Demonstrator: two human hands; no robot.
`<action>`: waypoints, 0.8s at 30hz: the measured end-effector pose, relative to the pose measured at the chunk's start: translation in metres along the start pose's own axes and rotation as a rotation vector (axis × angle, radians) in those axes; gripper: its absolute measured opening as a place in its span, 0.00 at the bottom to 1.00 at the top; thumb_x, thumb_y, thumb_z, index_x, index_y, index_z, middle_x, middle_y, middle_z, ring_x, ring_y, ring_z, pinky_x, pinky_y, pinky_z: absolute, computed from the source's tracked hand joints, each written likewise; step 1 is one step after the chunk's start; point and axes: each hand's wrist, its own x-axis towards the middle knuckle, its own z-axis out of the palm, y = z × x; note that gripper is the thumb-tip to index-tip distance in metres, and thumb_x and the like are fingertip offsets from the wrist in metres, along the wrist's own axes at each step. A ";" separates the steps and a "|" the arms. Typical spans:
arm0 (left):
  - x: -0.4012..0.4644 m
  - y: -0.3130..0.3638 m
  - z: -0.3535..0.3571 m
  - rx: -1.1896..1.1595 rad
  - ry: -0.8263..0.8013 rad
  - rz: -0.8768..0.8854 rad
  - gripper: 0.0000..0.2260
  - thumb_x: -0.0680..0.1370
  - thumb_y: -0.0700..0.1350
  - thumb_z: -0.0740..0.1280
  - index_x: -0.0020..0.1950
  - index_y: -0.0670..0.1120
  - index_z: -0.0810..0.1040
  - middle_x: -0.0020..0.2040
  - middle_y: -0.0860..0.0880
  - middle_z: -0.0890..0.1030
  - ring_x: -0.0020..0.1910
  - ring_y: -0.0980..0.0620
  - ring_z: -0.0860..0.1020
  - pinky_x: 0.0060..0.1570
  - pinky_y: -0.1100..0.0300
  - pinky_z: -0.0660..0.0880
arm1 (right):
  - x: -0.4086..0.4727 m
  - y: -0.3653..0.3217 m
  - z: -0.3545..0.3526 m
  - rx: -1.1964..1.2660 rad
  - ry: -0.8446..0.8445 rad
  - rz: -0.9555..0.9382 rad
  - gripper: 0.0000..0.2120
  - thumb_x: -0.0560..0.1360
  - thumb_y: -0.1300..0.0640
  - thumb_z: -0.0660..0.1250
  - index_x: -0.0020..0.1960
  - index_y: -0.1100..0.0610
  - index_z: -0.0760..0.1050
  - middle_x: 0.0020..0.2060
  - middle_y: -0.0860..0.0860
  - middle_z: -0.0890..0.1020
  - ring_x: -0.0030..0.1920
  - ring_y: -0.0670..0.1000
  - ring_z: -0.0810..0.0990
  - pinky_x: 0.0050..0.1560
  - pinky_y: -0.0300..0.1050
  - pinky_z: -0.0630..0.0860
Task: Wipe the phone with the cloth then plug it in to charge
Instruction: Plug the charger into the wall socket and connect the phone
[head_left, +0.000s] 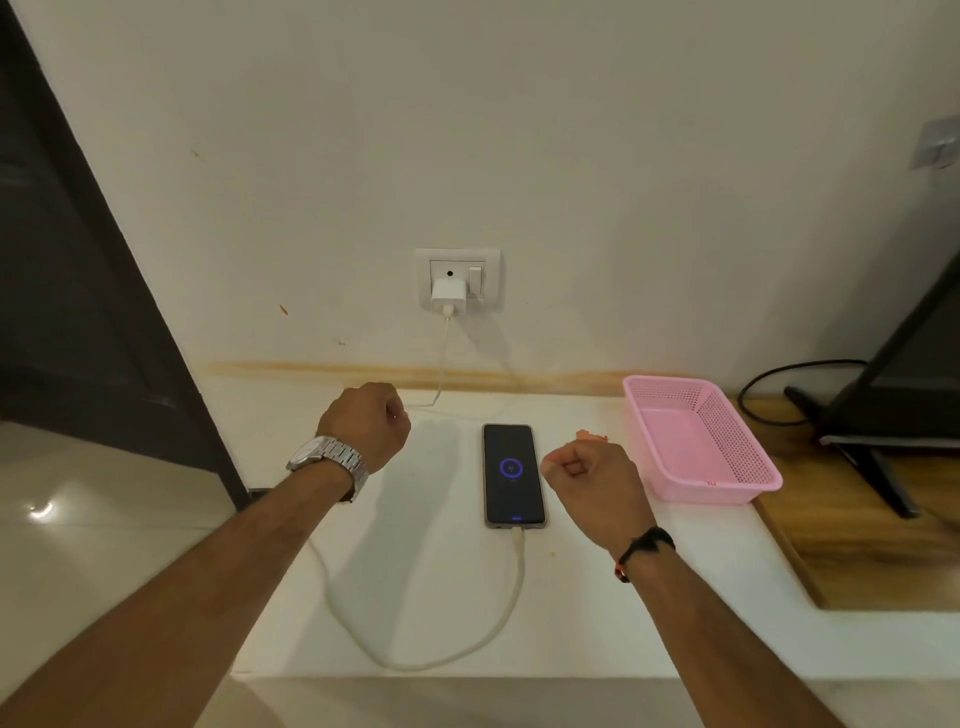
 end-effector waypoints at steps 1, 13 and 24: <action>0.002 -0.004 0.001 0.000 0.002 -0.018 0.03 0.77 0.48 0.69 0.42 0.54 0.80 0.44 0.53 0.85 0.45 0.46 0.82 0.44 0.57 0.77 | -0.006 0.001 0.001 -0.001 -0.009 -0.003 0.06 0.76 0.56 0.73 0.40 0.53 0.84 0.37 0.46 0.86 0.52 0.44 0.81 0.64 0.35 0.74; 0.022 -0.099 0.001 -0.023 0.003 -0.399 0.18 0.79 0.50 0.72 0.67 0.45 0.80 0.65 0.42 0.82 0.62 0.39 0.80 0.60 0.50 0.78 | 0.005 -0.018 0.045 0.060 -0.129 -0.010 0.03 0.73 0.53 0.77 0.43 0.49 0.83 0.36 0.42 0.85 0.38 0.40 0.83 0.41 0.33 0.79; 0.046 -0.126 0.007 -0.252 0.019 -0.445 0.11 0.76 0.44 0.75 0.33 0.49 0.85 0.33 0.49 0.85 0.37 0.43 0.85 0.41 0.56 0.82 | 0.100 -0.084 0.107 0.148 -0.254 0.006 0.10 0.74 0.55 0.75 0.55 0.53 0.83 0.45 0.49 0.87 0.50 0.51 0.85 0.59 0.51 0.81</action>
